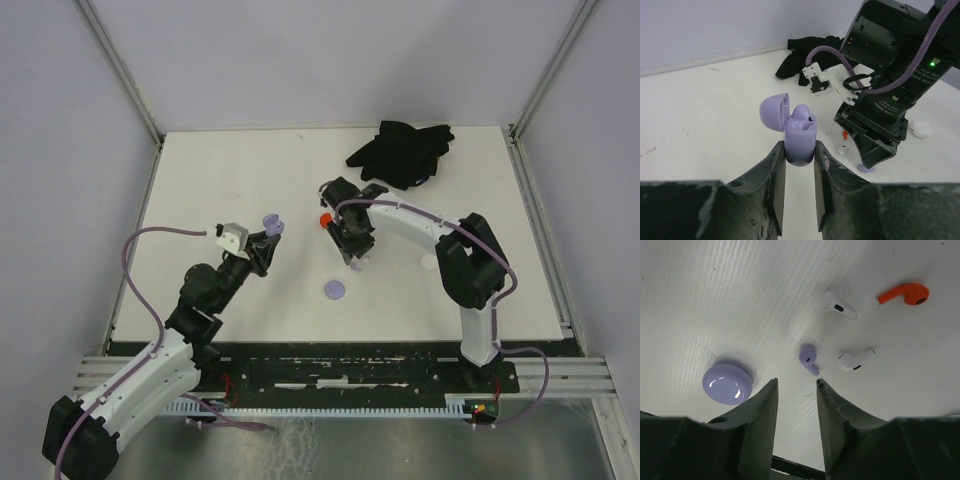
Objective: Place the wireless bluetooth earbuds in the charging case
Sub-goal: Pick up the earbud from the center of the board.
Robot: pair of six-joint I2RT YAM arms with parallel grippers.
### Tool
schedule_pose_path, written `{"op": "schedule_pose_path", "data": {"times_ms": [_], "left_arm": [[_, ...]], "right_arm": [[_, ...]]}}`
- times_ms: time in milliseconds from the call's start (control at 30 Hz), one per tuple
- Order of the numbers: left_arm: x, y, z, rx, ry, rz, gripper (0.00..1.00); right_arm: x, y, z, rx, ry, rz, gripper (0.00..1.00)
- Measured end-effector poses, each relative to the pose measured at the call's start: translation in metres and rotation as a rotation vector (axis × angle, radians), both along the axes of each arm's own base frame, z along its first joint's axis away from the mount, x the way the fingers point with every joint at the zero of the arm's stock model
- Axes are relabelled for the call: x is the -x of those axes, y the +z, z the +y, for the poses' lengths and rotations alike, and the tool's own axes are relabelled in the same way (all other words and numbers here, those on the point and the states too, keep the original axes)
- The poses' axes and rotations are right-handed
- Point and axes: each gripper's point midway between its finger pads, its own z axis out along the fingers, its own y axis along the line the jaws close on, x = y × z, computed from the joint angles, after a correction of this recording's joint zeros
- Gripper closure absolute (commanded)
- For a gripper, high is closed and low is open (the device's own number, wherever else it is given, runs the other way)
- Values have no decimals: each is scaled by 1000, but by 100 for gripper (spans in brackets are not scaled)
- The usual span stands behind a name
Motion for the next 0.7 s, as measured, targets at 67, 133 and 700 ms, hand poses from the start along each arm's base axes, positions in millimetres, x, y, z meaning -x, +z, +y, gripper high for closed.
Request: {"op": "schedule_pose_path", "data": {"times_ms": [67, 133, 700], "left_arm": [[0, -2, 0, -2, 0, 3, 97], [0, -4, 0, -4, 0, 5, 97], [2, -5, -5, -18, -36, -9, 97]], "right_arm": [[-2, -6, 3, 4, 4, 13, 57], [-3, -12, 5, 11, 6, 25, 58], [2, -44, -1, 88, 8, 107, 64]]}}
